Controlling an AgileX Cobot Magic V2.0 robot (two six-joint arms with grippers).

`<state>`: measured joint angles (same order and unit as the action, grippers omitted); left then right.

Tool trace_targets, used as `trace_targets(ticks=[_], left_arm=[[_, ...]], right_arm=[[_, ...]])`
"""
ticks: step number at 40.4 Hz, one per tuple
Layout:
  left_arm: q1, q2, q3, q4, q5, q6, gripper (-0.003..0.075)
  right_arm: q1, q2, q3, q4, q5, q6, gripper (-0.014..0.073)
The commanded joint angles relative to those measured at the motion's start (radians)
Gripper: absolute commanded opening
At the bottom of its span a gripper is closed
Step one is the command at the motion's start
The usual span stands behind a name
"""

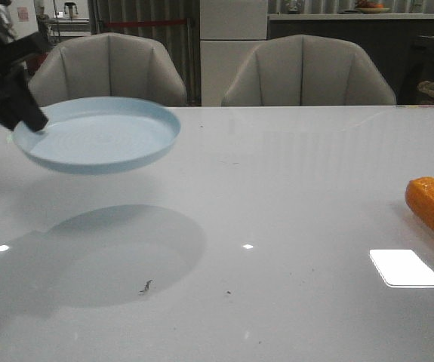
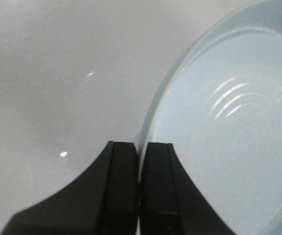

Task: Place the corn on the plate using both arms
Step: 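Lift the plate with the left gripper and carry it toward table center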

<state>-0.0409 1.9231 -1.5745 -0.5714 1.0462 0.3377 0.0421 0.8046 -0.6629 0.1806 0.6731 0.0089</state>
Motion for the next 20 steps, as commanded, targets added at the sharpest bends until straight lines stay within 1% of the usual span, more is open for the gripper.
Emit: trace_targets(ticks=[1,8,15,20], left_arm=[[-0.049,-0.055,-0.062,-0.101,0.035,0.011,0.0094],[-0.174,-0.051,-0.066,-0.097,0.024,0.011,0.0094],[-0.3,-0.047,-0.066,-0.012,-0.041,-0.009,0.0094],[-0.359,-0.017,-0.066,0.014,-0.046,-0.051,0.0094]], right_arm=[[-0.004,-0.001,-0.036,0.01,-0.056,-0.003,0.0456],[-0.004,-0.001,-0.036,0.01,-0.055,-0.003,0.0456],[-0.004,-0.001,-0.036,0.01,-0.048,-0.003,0.0456],[-0.004,-0.001,-0.036,0.01,-0.046,-0.003,0.0456]])
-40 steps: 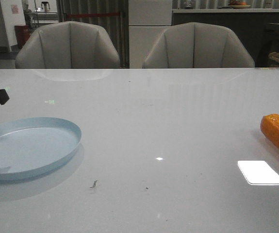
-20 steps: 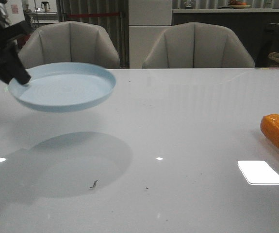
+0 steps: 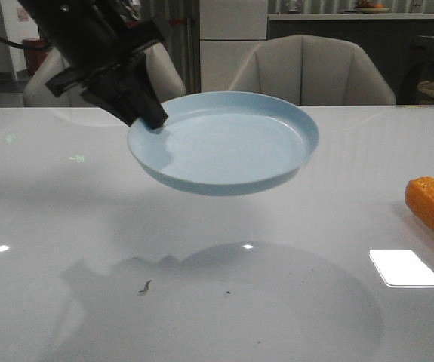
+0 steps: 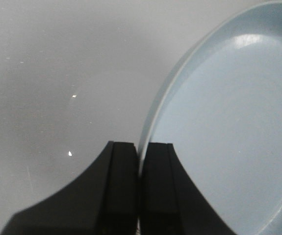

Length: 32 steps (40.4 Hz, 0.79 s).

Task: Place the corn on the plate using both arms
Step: 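Lift the plate with the left gripper and carry it toward table center, then set the plate down, open the left gripper and withdraw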

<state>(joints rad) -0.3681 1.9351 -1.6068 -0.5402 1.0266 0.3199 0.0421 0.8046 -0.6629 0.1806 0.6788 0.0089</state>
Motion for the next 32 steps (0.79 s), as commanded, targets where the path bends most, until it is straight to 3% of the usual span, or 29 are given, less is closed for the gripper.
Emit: trace_targets(ticks=[1,21,26,32], left_arm=[[-0.041,-0.021,-0.034,-0.017,-0.027,-0.035,0.0094],[-0.09,0.12,-0.034,0.047,-0.07,-0.031,0.0107],[-0.09,0.136,-0.034,0.06,-0.081,-0.031,0.0184],[-0.09,0.143,-0.034,0.071,-0.094,-0.031,0.0379]], right_arm=[[-0.004,-0.001,-0.036,0.01,-0.051,-0.003,0.0456],[-0.004,-0.001,-0.036,0.01,-0.029,-0.003,0.0456],[-0.004,-0.001,-0.036,0.01,-0.016,-0.003,0.0456],[-0.004,-0.001,-0.036,0.01,-0.014,-0.003,0.0456]])
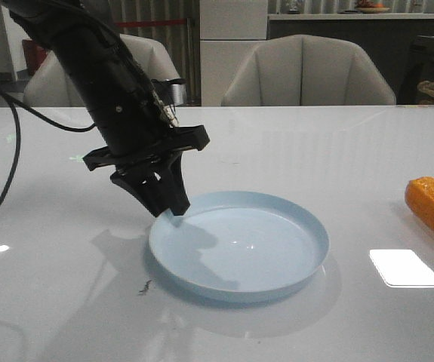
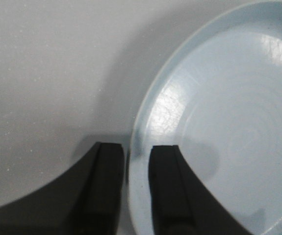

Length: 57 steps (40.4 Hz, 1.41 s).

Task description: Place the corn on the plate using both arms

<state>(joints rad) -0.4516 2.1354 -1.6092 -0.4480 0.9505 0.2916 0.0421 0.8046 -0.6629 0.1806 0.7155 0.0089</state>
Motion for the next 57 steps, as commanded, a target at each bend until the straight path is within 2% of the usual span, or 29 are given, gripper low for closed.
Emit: trace_targets(ticks=[1,3,7,16,23,28,33,37,42,47,51,57], left_arm=[[-0.006,-0.057,-0.036,-0.021,-0.018,-0.003,0.04],[-0.006,-0.057,-0.054,-0.021,-0.005,-0.003,0.0423],[-0.006,-0.057,-0.117,-0.016,0.038,0.002,0.0418],[0.032,-0.071,-0.375,0.009,0.161,0.001,0.0418],[0.094,-0.12,-0.54,0.044,0.156,-0.012,0.0418],[0.14,-0.198,-0.568,0.154,0.119,-0.081,0.0418],[0.17,-0.291,-0.564,0.34,0.112,-0.086,0.0418],[0.19,-0.363,-0.55,0.405,0.078,-0.089,0.0418],[0.216,-0.464,-0.479,0.408,0.004,-0.11,0.0418],[0.233,-0.596,-0.301,0.435,-0.1,-0.116,0.0418],[0.237,-0.733,-0.036,0.448,-0.218,-0.117,0.0418],[0.255,-0.974,0.386,0.454,-0.475,-0.141,0.0418]], right_arm=[[-0.004,-0.001,-0.036,0.01,-0.051,-0.003,0.0456],[-0.004,-0.001,-0.036,0.01,-0.051,-0.003,0.0456],[-0.004,-0.001,-0.036,0.01,-0.051,-0.003,0.0456],[-0.004,-0.001,-0.036,0.01,-0.051,-0.003,0.0456],[-0.004,-0.001,-0.036,0.01,-0.05,-0.003,0.0456],[-0.004,-0.001,-0.036,0.01,-0.05,-0.003,0.0456],[-0.004,-0.001,-0.036,0.01,-0.05,-0.003,0.0456],[-0.004,-0.001,-0.036,0.01,-0.05,-0.003,0.0456],[-0.004,-0.001,-0.036,0.01,-0.05,-0.003,0.0456],[-0.004,-0.001,-0.036,0.01,-0.05,-0.003,0.0456],[-0.004,-0.001,-0.036,0.01,-0.051,-0.003,0.0456],[-0.004,-0.001,-0.036,0.01,-0.073,-0.009,0.0456]])
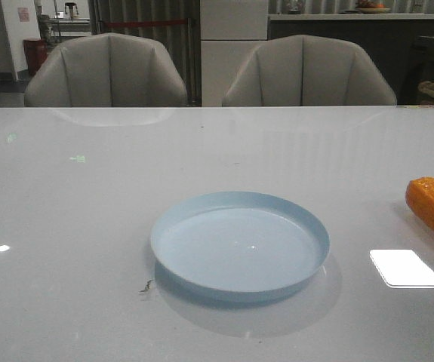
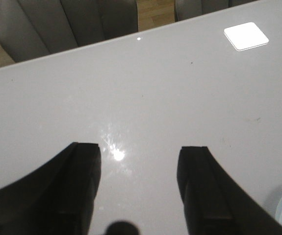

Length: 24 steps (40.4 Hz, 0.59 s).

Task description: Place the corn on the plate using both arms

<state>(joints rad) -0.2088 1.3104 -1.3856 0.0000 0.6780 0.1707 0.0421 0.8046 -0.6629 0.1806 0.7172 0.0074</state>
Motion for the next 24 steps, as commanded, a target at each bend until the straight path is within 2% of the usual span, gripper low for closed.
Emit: trace_targets(ticks=[1,4,10,15,24], left_arm=[[0.017,-0.18,0.232,0.006,-0.232,-0.02,0.0418],[0.026,-0.29,0.378,0.0,-0.299,-0.022,0.0418],[0.031,-0.468,0.587,0.0,-0.306,-0.034,0.0418],[0.031,-0.581,0.689,0.0,-0.301,-0.073,0.0418],[0.031,-0.7,0.787,0.018,-0.231,-0.073,0.0418]], right_arm=[[-0.004,-0.001,-0.036,0.01,-0.08,-0.007,0.0456],[-0.004,-0.001,-0.036,0.01,-0.111,-0.007,0.0456],[-0.004,0.015,-0.036,-0.022,-0.124,-0.007,0.0456],[-0.004,0.083,-0.036,-0.104,-0.137,-0.002,0.0456],[-0.004,0.271,-0.079,-0.112,-0.205,-0.002,0.0456]])
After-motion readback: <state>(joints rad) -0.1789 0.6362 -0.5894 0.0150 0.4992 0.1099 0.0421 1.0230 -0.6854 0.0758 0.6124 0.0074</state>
